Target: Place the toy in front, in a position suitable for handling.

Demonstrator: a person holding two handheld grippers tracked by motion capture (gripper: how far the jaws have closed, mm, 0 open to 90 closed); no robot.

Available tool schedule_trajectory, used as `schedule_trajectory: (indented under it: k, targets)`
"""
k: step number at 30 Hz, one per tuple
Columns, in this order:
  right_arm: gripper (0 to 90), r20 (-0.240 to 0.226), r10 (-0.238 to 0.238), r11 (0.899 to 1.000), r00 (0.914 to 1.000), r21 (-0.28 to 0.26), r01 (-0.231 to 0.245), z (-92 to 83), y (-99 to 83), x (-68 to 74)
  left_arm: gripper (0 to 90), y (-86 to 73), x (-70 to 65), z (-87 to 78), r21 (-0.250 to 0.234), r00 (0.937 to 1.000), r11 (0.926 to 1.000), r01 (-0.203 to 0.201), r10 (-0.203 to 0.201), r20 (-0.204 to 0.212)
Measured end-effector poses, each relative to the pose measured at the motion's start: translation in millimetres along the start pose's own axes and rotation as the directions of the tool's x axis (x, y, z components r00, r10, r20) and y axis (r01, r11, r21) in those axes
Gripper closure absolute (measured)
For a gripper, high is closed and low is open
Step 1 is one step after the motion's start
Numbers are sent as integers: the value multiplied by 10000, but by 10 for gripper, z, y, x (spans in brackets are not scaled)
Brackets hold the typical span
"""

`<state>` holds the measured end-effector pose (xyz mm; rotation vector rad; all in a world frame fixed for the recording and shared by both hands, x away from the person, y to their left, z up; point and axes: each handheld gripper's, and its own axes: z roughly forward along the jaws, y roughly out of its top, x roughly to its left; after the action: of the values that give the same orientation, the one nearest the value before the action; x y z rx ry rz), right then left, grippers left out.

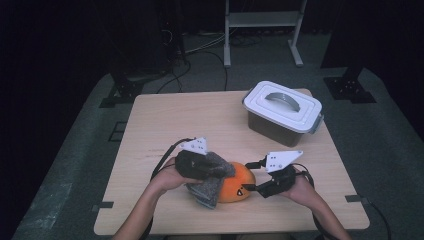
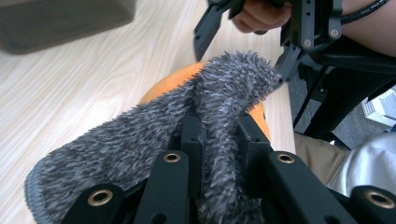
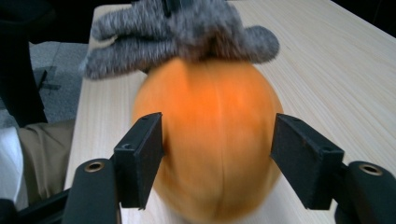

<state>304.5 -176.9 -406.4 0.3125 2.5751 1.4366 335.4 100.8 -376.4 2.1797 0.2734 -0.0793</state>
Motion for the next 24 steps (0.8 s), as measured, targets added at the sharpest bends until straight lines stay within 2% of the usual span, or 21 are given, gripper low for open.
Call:
schedule_trajectory:
  k: [3, 4, 7, 8, 16, 24]
  targets:
    - [308, 42, -4, 9999, 10000, 138, 3, 76, 8, 18, 763, 20, -19, 26, 58, 9999, 9999, -134, 134, 44]
    - [371, 67, -40, 9997, 10000, 253, 38, 97, -11, 27, 763, 17, -20, 29, 62, 9999, 9999, -142, 141, 51]
    - [425, 63, -59, 9996, 10000, 276, 57, 93, -30, 26, 764, -4, -2, 22, -39, 9999, 10000, -55, 56, 141]
    - [467, 53, -238, 9991, 9997, 348, 236, 95, -50, 28, 763, -13, 7, 18, -58, 9998, 10000, -26, 28, 184]
    - [484, -32, -23, 9991, 10000, 413, 24, 56, -138, -8, 763, -103, 38, -43, -138, 9998, 9998, 174, -173, 107]
    - [484, -96, 126, 9988, 9999, 479, -121, 14, -207, -51, 762, -300, 109, -140, -270, 9975, 9972, 700, -703, -80]
